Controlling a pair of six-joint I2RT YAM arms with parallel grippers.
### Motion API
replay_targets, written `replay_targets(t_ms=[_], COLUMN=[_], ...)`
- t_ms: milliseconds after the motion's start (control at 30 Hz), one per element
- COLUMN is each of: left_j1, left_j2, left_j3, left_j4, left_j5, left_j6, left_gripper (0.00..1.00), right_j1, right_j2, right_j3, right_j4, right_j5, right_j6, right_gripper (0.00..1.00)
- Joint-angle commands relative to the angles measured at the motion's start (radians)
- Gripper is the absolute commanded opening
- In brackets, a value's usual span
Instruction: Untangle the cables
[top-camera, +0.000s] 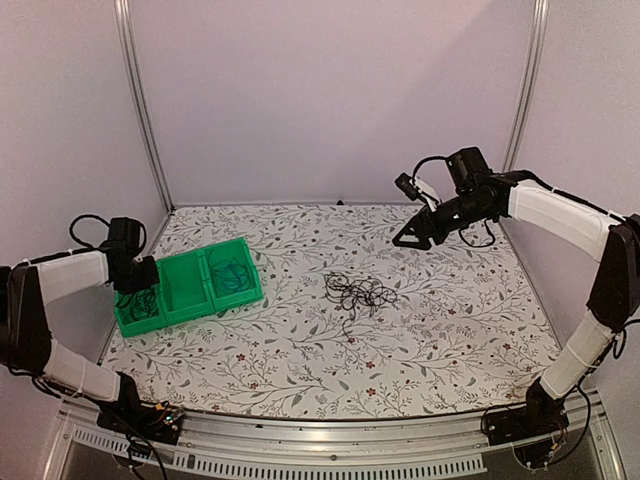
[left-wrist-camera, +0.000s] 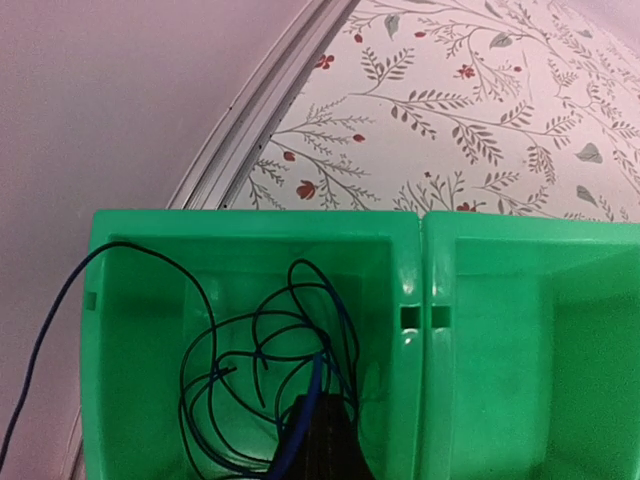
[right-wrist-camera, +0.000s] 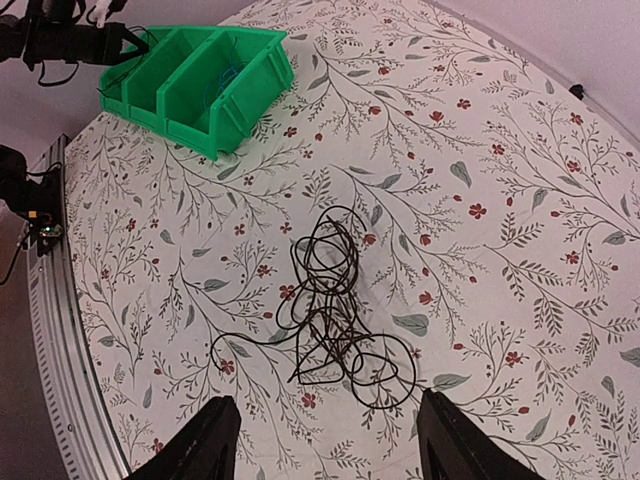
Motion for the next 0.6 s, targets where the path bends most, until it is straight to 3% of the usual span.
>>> replay_targets(t_ms=[0,400,567], left_j1=[-0.008,-0.031,-0.041], left_j2=[0.027,0.049,-0.030], left_j3=[-0.050,-0.066,0.005], left_j4=[0.083,0.077,-0.060], left_j5=[0.009,0.072,0.078], left_j6=[-0.037,-0.059,-0.073], left_gripper=[0.00,0.00,0.16], right_j1=[0.003,0.003,0.003], right_j2=[-0.039,-0.018,-0.021], right_j3=[-0.004,0.014,0.013], right_j4=[0.009,0.010,0.013], right_j5=[0.009,-0.001,-0.002], right_j6=[-0.009,-0.006,-0.008], right_gripper=[0.65,0.65,0.65])
